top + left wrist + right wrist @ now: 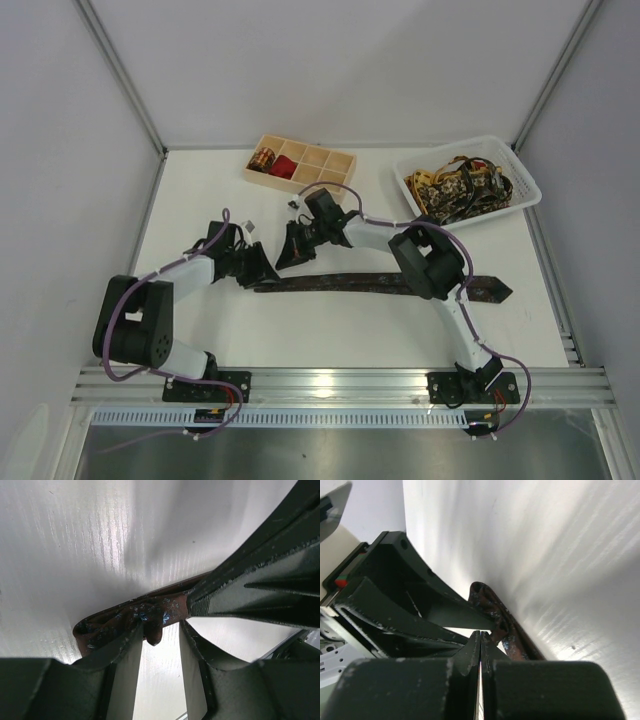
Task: Roll the ties
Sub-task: Roll the tie
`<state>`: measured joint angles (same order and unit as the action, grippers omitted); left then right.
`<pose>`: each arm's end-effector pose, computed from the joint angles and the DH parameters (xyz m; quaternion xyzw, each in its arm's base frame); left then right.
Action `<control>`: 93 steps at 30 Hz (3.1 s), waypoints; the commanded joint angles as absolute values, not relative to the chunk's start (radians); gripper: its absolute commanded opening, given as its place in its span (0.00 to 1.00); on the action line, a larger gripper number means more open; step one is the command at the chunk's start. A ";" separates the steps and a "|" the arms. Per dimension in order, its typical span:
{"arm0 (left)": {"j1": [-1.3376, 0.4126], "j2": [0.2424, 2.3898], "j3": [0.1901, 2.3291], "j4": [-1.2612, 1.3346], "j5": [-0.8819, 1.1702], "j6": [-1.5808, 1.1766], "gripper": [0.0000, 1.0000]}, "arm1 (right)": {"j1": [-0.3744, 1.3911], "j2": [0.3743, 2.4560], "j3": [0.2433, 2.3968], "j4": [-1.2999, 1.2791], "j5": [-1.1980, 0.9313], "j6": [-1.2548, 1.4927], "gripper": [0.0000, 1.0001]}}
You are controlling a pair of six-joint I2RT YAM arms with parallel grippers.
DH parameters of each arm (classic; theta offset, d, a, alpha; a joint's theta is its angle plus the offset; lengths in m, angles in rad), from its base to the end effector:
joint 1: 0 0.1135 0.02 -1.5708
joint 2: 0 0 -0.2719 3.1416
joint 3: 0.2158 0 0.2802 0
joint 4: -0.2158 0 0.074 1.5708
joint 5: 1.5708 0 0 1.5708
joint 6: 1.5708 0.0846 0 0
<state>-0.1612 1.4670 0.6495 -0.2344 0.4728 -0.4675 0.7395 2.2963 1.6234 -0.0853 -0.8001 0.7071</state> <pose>0.2868 -0.0857 0.0957 -0.0840 0.9378 -0.2924 0.1672 0.3642 0.4144 0.1019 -0.1676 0.8435 0.5091 0.0361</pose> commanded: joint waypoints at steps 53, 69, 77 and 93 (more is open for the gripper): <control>-0.186 1.183 0.627 -0.356 0.377 -0.476 0.52 | 0.807 2.350 1.609 -0.101 -0.807 0.650 0.00; -0.183 1.275 0.571 -0.307 0.316 -0.480 0.20 | 0.805 2.316 1.603 -0.107 -0.790 0.632 0.00; -0.183 1.321 0.546 -0.266 0.302 -0.492 0.20 | 0.807 2.280 1.606 -0.112 -0.790 0.638 0.00; -0.183 1.315 0.531 -0.256 0.313 -0.500 0.20 | 0.831 2.266 1.563 -0.080 -0.792 0.660 0.00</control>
<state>-0.1810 1.3197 0.5514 -0.2573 0.3264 -0.4973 0.8185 2.2944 1.5791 -0.0994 -0.7929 0.6575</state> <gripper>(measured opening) 0.200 0.009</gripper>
